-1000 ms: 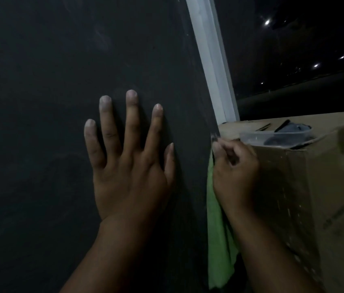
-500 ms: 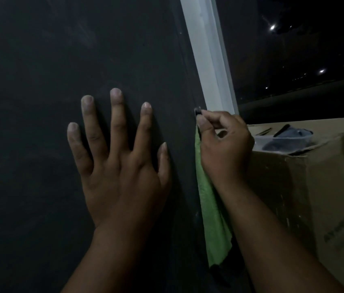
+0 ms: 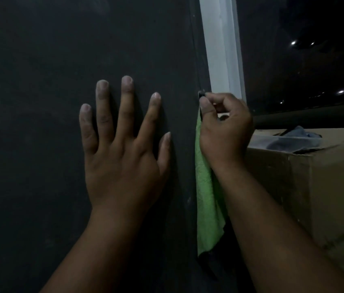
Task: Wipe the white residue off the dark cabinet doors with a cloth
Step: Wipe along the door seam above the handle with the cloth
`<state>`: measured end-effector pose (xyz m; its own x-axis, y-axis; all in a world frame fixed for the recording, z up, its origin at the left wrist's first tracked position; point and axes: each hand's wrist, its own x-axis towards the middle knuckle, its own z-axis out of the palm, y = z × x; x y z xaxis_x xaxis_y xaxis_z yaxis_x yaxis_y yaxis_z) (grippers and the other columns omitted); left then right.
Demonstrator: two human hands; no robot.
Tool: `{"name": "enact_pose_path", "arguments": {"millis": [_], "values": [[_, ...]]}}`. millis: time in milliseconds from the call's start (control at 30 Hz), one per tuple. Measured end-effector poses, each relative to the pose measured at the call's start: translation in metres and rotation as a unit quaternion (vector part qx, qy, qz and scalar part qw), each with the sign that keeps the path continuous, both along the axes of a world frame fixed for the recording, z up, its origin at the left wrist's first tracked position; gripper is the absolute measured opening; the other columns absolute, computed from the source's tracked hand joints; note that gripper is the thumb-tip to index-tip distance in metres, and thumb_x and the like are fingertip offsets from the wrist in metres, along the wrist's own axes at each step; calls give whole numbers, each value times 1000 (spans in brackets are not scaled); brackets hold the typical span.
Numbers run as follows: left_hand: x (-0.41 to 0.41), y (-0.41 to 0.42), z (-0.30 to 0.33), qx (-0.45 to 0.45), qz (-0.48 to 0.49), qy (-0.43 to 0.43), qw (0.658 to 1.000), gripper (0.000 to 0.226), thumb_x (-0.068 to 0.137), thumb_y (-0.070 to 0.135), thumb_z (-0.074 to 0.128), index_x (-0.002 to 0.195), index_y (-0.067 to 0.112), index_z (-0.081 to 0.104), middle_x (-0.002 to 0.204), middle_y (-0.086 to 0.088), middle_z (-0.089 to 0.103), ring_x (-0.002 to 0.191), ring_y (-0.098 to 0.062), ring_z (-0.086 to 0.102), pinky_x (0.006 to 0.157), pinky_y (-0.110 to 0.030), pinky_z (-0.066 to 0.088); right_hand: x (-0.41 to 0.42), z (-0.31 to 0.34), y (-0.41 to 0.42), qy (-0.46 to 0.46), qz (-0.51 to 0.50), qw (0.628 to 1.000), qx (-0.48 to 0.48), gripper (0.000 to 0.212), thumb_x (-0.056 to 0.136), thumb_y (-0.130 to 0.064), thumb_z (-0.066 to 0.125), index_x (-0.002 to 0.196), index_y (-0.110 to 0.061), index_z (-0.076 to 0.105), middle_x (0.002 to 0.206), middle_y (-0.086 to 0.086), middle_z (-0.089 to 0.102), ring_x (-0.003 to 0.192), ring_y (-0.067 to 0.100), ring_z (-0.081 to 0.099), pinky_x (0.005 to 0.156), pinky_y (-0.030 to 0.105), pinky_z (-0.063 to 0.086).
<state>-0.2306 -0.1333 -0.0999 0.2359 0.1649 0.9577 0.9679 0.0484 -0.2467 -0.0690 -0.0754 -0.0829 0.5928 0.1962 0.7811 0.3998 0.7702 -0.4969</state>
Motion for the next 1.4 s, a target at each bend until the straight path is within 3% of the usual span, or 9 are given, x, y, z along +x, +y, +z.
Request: {"name": "enact_pose_path", "arguments": {"millis": [167, 333, 567, 667, 767, 867, 1000, 1167, 1400], "values": [[0, -1, -2, -3, 0, -6, 1000, 64, 107, 60, 26, 166, 35, 18, 175, -8, 0, 161, -36, -4, 129, -56, 1, 4, -50, -3, -32, 22, 999, -4, 9, 95, -25, 69, 104, -26, 69, 101, -1, 65, 89, -7, 58, 76, 6, 47], [0, -2, -8, -4, -2, -13, 1000, 65, 106, 60, 27, 165, 36, 18, 175, -7, 0, 161, -34, -5, 129, -54, 0, 3, -119, -15, -28, 61, 998, -10, 12, 91, -13, 73, 102, -16, 73, 94, 1, 61, 85, 0, 63, 73, 10, 52], [-3, -2, -22, -5, -5, -7, 1000, 64, 107, 60, 27, 166, 37, 16, 175, -6, -1, 161, -33, -4, 129, -54, 0, 12, -56, -4, -6, 52, 998, -28, 7, 96, -21, 71, 101, -18, 74, 100, 1, 68, 87, -3, 60, 74, 5, 45], [-4, -1, -28, 1, -5, -7, 1000, 64, 107, 60, 28, 166, 37, 16, 175, -7, 0, 161, -34, -3, 128, -54, 1, 9, -76, -5, 16, 84, 996, -39, 8, 97, -24, 70, 104, -22, 73, 104, 1, 71, 93, 2, 66, 80, 13, 54], [-6, 0, -33, 9, -11, -6, 1000, 63, 108, 59, 29, 166, 36, 17, 175, -8, 1, 161, -34, -2, 128, -54, 0, -1, -126, -14, 48, 87, 993, -66, 8, 95, -26, 67, 100, -32, 69, 108, 1, 71, 95, -1, 67, 80, 11, 54], [-9, -2, -45, 3, -17, -10, 1000, 63, 109, 57, 28, 166, 35, 14, 175, -8, -2, 161, -34, -4, 128, -53, -2, -9, -156, -23, 69, 84, 991, -79, 11, 96, -19, 69, 96, -30, 68, 108, 6, 71, 94, 1, 67, 78, 10, 53], [-12, -4, -61, -6, -20, -19, 1000, 63, 109, 56, 26, 166, 36, 12, 175, -7, -5, 161, -32, -7, 128, -51, -6, -17, -140, -22, 67, 37, 991, -107, 17, 97, -20, 66, 92, -35, 60, 110, 4, 67, 87, -12, 59, 73, 1, 45], [-12, 0, -66, 7, -28, -11, 1000, 62, 109, 56, 27, 166, 35, 17, 175, -8, 0, 161, -33, -2, 128, -52, -3, -16, -103, -18, 60, 28, 995, -73, 10, 99, -24, 65, 99, -33, 63, 112, -1, 68, 91, -5, 63, 78, 6, 50], [-12, 4, -69, 21, -14, -6, 1000, 61, 109, 56, 25, 166, 36, 16, 175, -8, 1, 161, -33, -2, 129, -53, -1, -35, -163, -33, 18, 42, 998, -38, 8, 93, -21, 68, 100, -25, 67, 101, -2, 62, 93, -6, 62, 77, 8, 52]]}}
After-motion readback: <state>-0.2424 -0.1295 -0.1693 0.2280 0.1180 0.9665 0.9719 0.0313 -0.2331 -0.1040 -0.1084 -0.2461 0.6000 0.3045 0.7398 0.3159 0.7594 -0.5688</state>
